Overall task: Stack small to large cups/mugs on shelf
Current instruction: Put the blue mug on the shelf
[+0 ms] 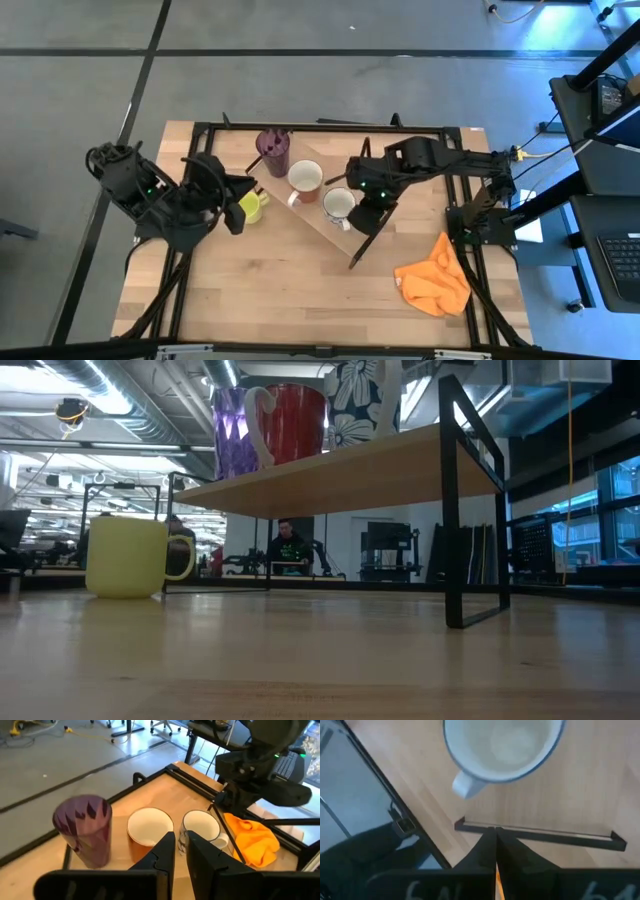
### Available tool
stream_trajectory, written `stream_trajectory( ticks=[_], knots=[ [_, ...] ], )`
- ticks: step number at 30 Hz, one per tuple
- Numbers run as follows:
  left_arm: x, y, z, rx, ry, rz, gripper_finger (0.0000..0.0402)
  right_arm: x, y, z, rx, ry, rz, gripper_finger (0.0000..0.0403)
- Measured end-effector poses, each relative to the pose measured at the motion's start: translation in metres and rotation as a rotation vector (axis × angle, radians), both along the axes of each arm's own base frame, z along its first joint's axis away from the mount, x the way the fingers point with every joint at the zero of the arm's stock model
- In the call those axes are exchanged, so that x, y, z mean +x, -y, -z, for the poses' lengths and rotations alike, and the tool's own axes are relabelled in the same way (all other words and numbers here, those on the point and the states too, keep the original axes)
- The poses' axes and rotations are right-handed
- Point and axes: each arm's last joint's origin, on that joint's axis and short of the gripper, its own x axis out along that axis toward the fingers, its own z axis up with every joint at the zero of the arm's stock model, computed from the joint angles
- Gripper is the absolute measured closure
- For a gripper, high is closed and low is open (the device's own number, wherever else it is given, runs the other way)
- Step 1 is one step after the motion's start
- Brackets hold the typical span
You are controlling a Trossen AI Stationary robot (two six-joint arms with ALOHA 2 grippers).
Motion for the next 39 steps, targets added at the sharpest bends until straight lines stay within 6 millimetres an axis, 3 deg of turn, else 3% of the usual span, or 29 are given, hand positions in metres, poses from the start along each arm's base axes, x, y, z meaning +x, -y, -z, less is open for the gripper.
stream_trajectory(
  ticks=[10, 20, 32, 39],
  knots=[
    [0.002, 0.019, 0.022, -0.052, 0.072, -0.054, 0.0363, 0.002, -0.021, 0.03, -0.021, -0.086, -0.137, 0.04],
    [-0.001, 0.029, 0.027, -0.053, 0.068, -0.012, 0.0363, 0.028, -0.033, 0.036, -0.031, 0.134, -0.056, 0.0401],
    [-0.007, 0.034, 0.028, -0.054, 0.026, 0.035, 0.0363, 0.021, -0.037, 0.039, -0.012, 0.056, -0.035, 0.0401],
    [-0.007, 0.033, 0.029, -0.043, 0.014, 0.034, 0.0363, 0.012, -0.032, 0.042, -0.118, -0.036, 0.025, 0.0402]
  ],
)
